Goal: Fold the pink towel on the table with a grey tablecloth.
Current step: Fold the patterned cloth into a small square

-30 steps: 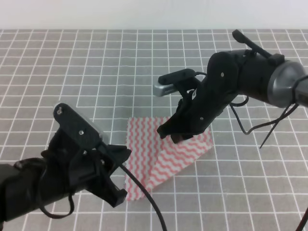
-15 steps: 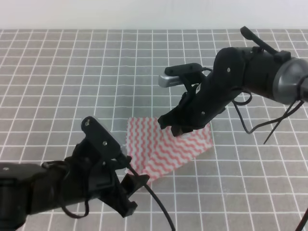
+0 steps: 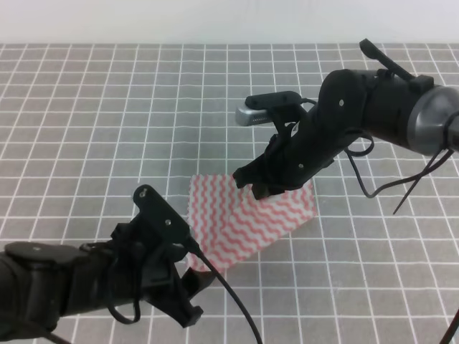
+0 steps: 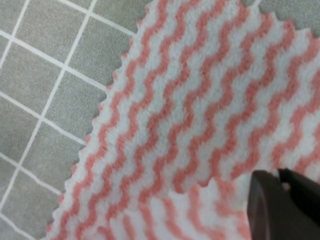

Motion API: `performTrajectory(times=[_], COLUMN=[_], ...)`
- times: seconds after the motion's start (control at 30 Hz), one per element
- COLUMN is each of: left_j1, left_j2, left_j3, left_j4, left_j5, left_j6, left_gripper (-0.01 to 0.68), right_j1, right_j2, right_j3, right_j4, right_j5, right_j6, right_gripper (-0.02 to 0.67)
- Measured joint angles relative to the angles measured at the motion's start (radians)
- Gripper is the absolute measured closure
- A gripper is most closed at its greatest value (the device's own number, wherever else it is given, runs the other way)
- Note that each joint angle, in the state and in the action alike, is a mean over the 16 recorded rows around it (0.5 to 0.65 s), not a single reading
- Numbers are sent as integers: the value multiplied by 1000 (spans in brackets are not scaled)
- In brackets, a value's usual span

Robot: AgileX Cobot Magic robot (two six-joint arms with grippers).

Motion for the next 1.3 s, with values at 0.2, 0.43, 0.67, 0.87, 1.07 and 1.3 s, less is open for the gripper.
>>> performTrajectory(times=[0.2,0.43,0.67,0.87,1.07,1.3], left_j1=[0,0,0,0,0,0], left_j2=[33,64,77,79,79,81], left_j3=[0,0,0,0,-6,-23], left_j4=[3,8,5,6,5,3], left_j5=[-16,-46,-71,-73,-72,-71], left_j6=[16,36,59,91,110,122], left_gripper=[257,259,258,259,259,259], right_j1=[0,-1,-2,-2,-1,-1], right_j2=[0,-5,-8,-9,-8,-7], right_j3=[0,0,0,0,0,0], right_j4=[8,11,12,12,11,11], right_j5=[-7,-10,-10,-10,-9,-8], right_j6=[-1,-2,-2,-3,-4,-4], right_gripper=[660,661,661,661,660,660])
